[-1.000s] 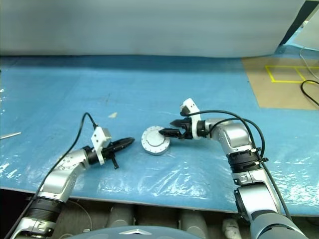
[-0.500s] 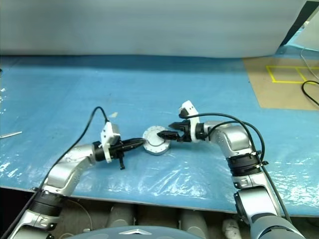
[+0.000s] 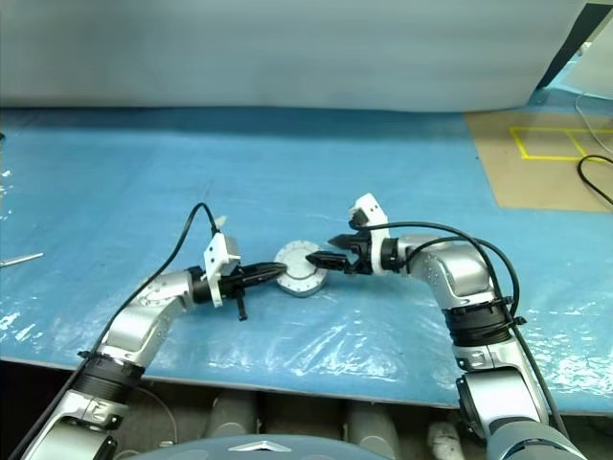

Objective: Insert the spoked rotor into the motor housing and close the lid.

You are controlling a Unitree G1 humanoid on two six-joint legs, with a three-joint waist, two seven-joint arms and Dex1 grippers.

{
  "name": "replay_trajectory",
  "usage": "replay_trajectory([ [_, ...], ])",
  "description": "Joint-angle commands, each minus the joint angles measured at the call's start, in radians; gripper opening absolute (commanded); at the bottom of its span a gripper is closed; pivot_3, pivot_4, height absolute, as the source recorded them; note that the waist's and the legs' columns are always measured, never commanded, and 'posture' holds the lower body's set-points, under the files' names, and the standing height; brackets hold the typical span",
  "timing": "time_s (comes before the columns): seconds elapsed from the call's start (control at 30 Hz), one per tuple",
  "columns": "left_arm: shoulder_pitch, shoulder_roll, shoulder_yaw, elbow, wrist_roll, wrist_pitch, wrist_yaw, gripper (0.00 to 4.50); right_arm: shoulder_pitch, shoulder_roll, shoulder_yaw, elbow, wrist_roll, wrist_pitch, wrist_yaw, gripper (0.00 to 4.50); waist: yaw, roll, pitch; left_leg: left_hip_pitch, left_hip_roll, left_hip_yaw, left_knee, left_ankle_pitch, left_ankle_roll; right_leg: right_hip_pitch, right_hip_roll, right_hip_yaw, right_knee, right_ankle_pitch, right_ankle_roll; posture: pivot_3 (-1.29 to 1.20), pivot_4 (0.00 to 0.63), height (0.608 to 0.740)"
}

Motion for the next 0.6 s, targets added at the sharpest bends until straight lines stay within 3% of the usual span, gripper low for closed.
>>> replay_trajectory([
  [0.03, 0.016, 0.018, 0.040, -0.055, -0.038, 0.017, -0.009, 0.00, 0.004, -0.008, -0.021, -0.041, 0.027, -0.002, -0.003, 4.49, 0.000, 0.000, 0.000, 0.000, 0.000, 0.000, 0.000, 0.000, 0.000, 0.000, 0.000, 0.000, 0.000, 0.000, 0.000, 0.00, 0.150, 0.740],
  [0.6, -0.004, 0.002, -0.009, -0.008, 0.030, -0.013, -0.015, 0.00, 0.000, -0.010, -0.025, -0.047, 0.041, 0.015, -0.005, 4.49, -0.001, 0.000, 0.000, 0.000, 0.000, 0.000, 0.000, 0.000, 0.000, 0.000, 0.000, 0.000, 0.000, 0.000, 0.000, 0.00, 0.150, 0.740],
])
